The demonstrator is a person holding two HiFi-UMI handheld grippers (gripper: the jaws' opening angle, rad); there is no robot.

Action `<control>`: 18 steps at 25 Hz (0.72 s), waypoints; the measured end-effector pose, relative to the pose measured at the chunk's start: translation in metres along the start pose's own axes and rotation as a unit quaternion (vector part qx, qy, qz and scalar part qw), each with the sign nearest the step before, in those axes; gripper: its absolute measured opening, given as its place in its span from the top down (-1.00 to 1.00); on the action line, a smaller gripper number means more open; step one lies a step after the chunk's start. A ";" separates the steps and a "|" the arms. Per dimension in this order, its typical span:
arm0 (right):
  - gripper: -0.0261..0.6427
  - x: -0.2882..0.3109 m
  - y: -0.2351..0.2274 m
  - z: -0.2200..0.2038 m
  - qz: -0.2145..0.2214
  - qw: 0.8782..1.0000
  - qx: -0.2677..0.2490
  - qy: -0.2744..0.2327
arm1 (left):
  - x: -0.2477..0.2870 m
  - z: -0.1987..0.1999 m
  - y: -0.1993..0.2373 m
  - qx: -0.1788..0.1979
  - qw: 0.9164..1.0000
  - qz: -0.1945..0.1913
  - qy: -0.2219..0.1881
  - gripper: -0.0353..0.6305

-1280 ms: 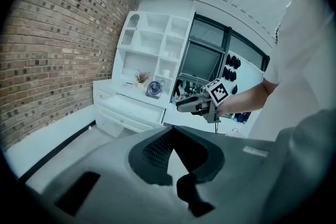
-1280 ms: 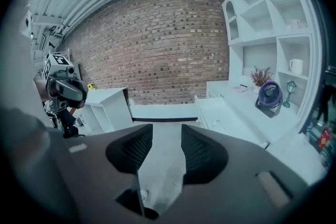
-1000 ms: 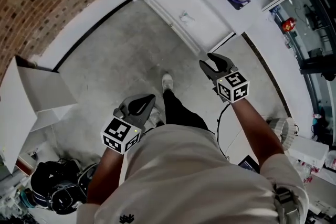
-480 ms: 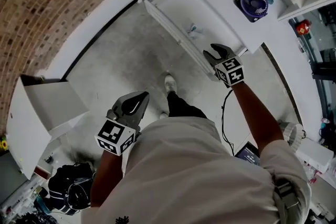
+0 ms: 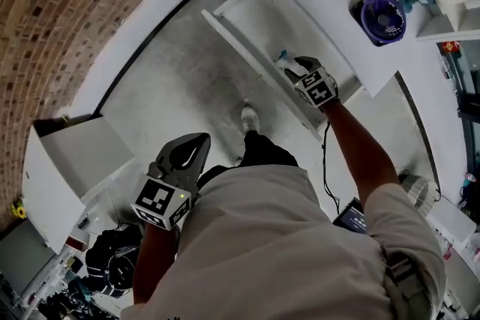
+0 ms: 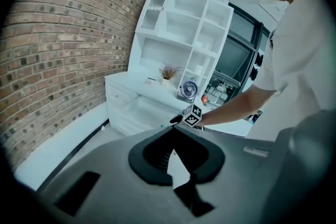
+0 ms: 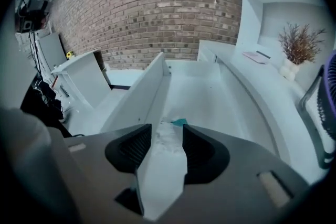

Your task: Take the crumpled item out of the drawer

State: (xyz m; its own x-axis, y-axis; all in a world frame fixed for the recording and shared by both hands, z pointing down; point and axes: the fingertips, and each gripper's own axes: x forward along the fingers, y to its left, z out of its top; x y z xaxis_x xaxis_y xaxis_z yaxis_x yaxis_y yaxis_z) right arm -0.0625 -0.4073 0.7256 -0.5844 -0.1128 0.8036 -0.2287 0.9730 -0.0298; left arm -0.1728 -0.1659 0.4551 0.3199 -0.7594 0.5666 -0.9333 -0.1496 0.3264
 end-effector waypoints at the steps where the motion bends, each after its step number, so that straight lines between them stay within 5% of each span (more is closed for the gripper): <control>1: 0.32 0.010 -0.003 -0.004 0.004 1.000 -0.002 0.010 | 0.004 0.003 0.004 -0.002 1.000 0.003 0.004 0.87; 7: 0.32 0.057 -0.011 -0.019 0.022 0.999 -0.015 0.047 | 0.026 0.014 0.025 -0.004 1.000 0.013 0.027 0.87; 18: 0.69 0.062 -0.017 -0.022 -0.005 0.999 0.005 0.042 | 0.035 0.015 0.032 0.013 0.998 -0.011 0.058 0.87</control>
State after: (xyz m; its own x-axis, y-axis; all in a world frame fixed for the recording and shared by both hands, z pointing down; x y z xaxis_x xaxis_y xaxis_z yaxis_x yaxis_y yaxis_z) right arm -0.0779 -0.4260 0.7888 -0.5144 -0.1043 0.8512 -0.2426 0.9697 -0.0278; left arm -0.1943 -0.2070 0.4738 0.3562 -0.6769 0.6442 -0.9290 -0.1826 0.3218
